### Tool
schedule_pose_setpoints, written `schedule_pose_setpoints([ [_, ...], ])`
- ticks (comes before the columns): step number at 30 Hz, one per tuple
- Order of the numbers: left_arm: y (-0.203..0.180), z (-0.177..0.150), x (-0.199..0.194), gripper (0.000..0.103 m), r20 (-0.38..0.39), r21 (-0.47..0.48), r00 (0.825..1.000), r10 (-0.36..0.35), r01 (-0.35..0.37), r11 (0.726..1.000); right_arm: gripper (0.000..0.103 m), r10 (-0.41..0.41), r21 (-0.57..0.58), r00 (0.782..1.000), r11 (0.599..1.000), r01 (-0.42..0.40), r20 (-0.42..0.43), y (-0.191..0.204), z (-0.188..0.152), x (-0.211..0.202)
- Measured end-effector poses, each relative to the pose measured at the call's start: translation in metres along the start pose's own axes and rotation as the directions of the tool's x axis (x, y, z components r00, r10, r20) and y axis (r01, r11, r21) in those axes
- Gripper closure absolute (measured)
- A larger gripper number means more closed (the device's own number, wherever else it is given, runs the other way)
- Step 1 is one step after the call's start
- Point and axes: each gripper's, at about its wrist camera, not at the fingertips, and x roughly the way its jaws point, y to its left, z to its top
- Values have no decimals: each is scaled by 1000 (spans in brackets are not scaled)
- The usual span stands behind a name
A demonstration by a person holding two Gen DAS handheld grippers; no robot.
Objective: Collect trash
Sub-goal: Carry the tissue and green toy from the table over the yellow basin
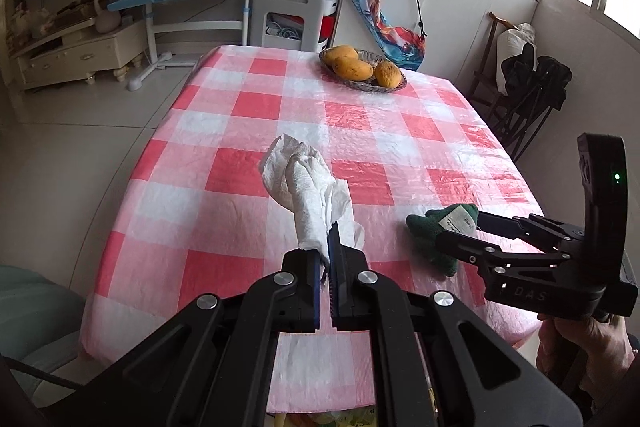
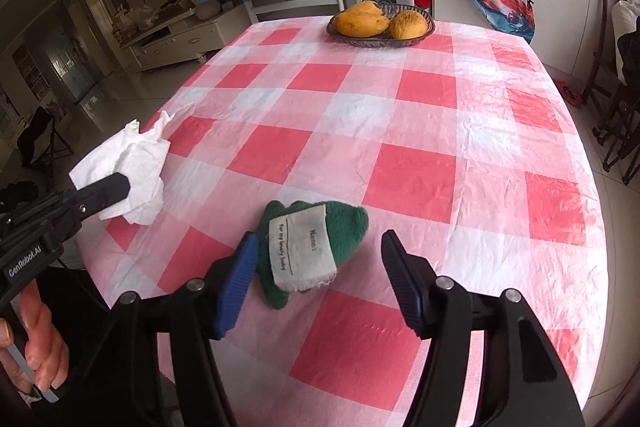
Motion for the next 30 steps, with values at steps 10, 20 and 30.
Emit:
schedule_pose_setpoints([
  [10, -3, 2, -11, 99, 35, 25, 999, -7, 7, 1000, 71, 58, -34, 998, 998, -58, 12, 16, 4, 2],
  [20, -21, -8, -44, 99, 99, 117, 995, 9, -21, 993, 71, 118, -34, 988, 993, -115, 100, 37, -10, -34],
  [30, -25, -24, -66, 99, 108, 136, 994, 1, -16, 991, 71, 119, -10, 986, 993, -119, 112, 46, -38, -50],
])
